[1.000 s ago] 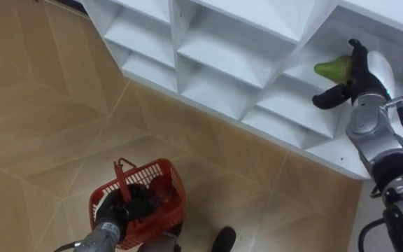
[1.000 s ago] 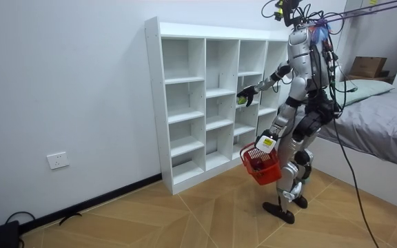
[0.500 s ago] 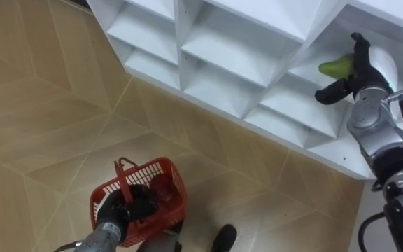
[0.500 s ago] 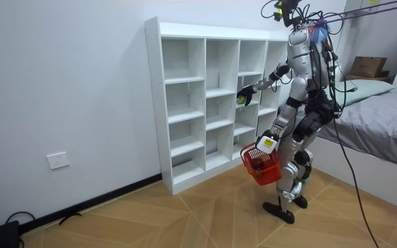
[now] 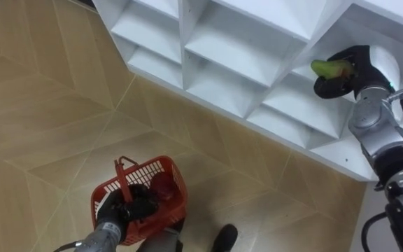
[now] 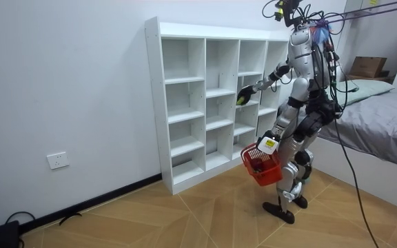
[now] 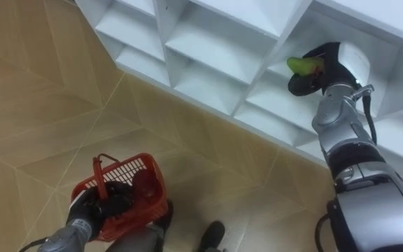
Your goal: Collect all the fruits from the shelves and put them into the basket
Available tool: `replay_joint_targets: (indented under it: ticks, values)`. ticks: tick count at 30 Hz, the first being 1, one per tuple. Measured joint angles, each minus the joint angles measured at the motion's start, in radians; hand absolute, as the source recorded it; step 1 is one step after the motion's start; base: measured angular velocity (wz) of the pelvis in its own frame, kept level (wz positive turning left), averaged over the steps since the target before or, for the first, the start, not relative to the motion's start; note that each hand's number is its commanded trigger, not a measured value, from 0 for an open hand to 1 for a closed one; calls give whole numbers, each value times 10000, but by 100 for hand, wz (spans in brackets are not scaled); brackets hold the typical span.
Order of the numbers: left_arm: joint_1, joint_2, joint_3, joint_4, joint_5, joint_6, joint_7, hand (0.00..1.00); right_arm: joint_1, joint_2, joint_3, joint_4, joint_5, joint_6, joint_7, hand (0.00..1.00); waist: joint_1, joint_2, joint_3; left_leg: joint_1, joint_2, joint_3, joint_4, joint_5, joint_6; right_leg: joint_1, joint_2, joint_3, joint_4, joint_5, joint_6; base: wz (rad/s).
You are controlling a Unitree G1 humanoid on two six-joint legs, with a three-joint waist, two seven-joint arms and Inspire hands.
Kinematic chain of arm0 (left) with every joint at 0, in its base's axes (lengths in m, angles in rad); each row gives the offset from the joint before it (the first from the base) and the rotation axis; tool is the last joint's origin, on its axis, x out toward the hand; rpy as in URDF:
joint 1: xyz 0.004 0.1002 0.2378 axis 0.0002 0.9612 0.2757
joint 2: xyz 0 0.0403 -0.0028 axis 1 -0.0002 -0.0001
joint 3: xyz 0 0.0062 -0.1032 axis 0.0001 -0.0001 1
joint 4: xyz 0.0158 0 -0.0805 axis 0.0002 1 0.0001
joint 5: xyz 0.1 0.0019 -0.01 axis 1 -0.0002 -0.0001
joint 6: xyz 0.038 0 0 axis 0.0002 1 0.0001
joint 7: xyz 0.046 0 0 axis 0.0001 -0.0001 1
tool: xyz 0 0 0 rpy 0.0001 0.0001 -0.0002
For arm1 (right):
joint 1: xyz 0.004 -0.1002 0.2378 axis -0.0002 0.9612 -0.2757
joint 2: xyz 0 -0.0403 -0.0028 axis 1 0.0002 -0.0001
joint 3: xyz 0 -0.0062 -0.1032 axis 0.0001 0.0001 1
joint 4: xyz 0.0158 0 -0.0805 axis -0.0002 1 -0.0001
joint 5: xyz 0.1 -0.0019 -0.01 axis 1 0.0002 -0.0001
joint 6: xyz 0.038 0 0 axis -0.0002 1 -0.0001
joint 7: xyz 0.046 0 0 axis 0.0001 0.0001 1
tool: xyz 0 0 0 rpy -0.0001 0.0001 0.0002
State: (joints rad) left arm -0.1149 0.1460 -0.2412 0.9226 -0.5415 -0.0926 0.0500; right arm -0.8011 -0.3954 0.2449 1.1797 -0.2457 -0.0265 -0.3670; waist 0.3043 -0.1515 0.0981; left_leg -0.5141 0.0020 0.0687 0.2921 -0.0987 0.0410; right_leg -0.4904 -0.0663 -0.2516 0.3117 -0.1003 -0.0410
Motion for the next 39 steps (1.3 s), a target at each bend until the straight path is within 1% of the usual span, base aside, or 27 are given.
replay_joint_targets:
  ticks: [13, 21, 25, 27, 30, 32, 33, 34, 35, 36, 37, 38, 39]
  values:
    - [-18, 6, -8, -9, -11, 0, 30, 100, -39, -3, 59, -1, -66, -21, 0, 100, -10, -4, 1, -2, -2, -10, 1, 0, 0, -2, -1, -1, 3, 0, 0, 0]
    - [-156, 3, -5, -36, -8, 0, -22, 100, -56, -4, 58, -2, -446, -60, 10, 100, -22, -73, 32, 0, 3, -8, 29, 0, 0, 6, 3, 10, -1, 1, -1, 0]
    - [-101, -1, 8, -458, -20, -7, -60, 100, -76, -39, 53, -2, -614, -59, 237, 100, -45, -76, 27, 58, 6, -4, 82, -3, 5, 90, 4, 17, -2, 2, -3, 0]
    - [-131, -1, 4, -510, -178, -9, -137, 100, -74, -29, 55, -22, -570, -58, 368, 100, -103, -70, 24, 185, 9, -4, 81, -4, 5, 223, 4, 6, -17, 2, -3, 0]
    - [-12, 1, 6, -836, -153, -3, -83, 100, -63, -24, 55, -250, -563, -61, 537, 100, -325, -56, 17, 462, 14, -4, 82, -18, 15, 533, 21, 18, -80, 2, -2, 0]
    - [102, 2, 13, -1097, -158, 4, -92, 100, 76, -2, 42, -634, -618, -49, 694, 100, -556, -32, 4, 783, 16, -9, 53, -30, 12, 902, 52, 35, -217, 4, 3, 0]
    - [95, -11, 18, -1100, -160, 9, -92, 100, 103, -1, 33, -727, -632, -49, 721, 100, -583, -32, -4, 881, 13, 2, 22, -30, 12, 983, 48, 49, -216, 1, 5, -6]
    - [89, -56, 21, -1102, -163, 33, -91, 100, 231, -2, -43, -969, -634, -41, 743, 100, -620, -23, -31, 1086, 15, 53, -36, -28, 11, 1154, 46, 69, -240, -5, 11, -6]
    - [96, -158, 0, -1102, -162, 58, -89, 100, 420, 0, -49, -1166, -632, -47, 762, 100, -732, -1, -86, 1328, 15, 99, -92, -29, 11, 1402, 53, 62, -325, -7, 15, 0]
    - [107, -198, -14, -1102, -158, 65, -84, 100, 537, 9, -48, -1290, -635, -37, 795, 100, -777, 6, -137, 1428, 15, 109, -123, -28, 11, 1507, 58, 56, -359, -7, 17, 0]
    - [107, -233, -105, -1101, -157, 72, -16, 100, 842, 22, -39, -1695, -606, -37, 863, 100, -822, 3, -193, 1660, 11, 116, -206, -28, 10, 1709, 66, 87, -394, -16, 30, -3]
    - [105, -273, -126, -1116, -153, 86, 71, 100, 1150, 97, -12, -1998, -603, -29, 1015, 100, -867, 1, -283, 1841, 10, 119, -255, -29, 9, 1875, 77, 120, -419, -28, 42, -5]
    - [110, -320, -115, -1149, -153, 100, 106, 100, 1321, 137, -15, -2147, -610, -31, 1032, 100, -915, 8, -337, 1902, 11, 118, -268, -29, 9, 1945, 84, 121, -449, -28, 42, 0]
